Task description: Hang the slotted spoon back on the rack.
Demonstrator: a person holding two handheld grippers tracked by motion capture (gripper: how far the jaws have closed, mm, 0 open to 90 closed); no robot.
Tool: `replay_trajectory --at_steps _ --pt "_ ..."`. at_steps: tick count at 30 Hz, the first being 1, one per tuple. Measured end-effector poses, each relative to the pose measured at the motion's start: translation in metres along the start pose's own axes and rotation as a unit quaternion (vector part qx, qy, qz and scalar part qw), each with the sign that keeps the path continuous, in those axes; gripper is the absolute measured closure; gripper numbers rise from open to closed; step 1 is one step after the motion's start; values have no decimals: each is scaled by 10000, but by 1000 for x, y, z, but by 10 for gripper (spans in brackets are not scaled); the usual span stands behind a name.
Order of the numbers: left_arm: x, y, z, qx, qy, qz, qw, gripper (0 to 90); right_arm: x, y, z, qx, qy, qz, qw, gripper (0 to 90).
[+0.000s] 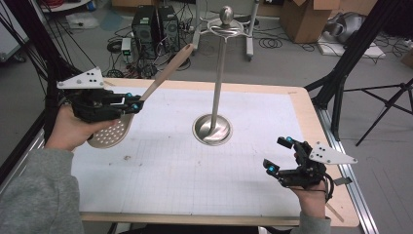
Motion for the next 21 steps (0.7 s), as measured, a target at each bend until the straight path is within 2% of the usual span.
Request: replay_trajectory --at_steps 8,10,15,21 --pt "-7 0 -4 -53 -15 15 10000 776 0 -2 2 27 -15 38 10000 82" --pt "-8 0 -5 -72 -72 59 9999 776 1 -2 2 18 27 29 10000 82" --pt "-13 1 -5 2 -71 195 9998 776 1 -4 2 32 57 49 10000 82" --pt "-18 5 -6 0 -141 175 9997 776 1 -5 3 42 42 83 9999 82"
Point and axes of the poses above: each handheld gripper's, and its own axes: y roughly forward along the jaws, x roughly out of its underside, z roughly to its right, the point moved 7 cm from there along y, roughly forward along the jaws, and after that the axes turned 8 degrees about -z, right-handed, at the moved point
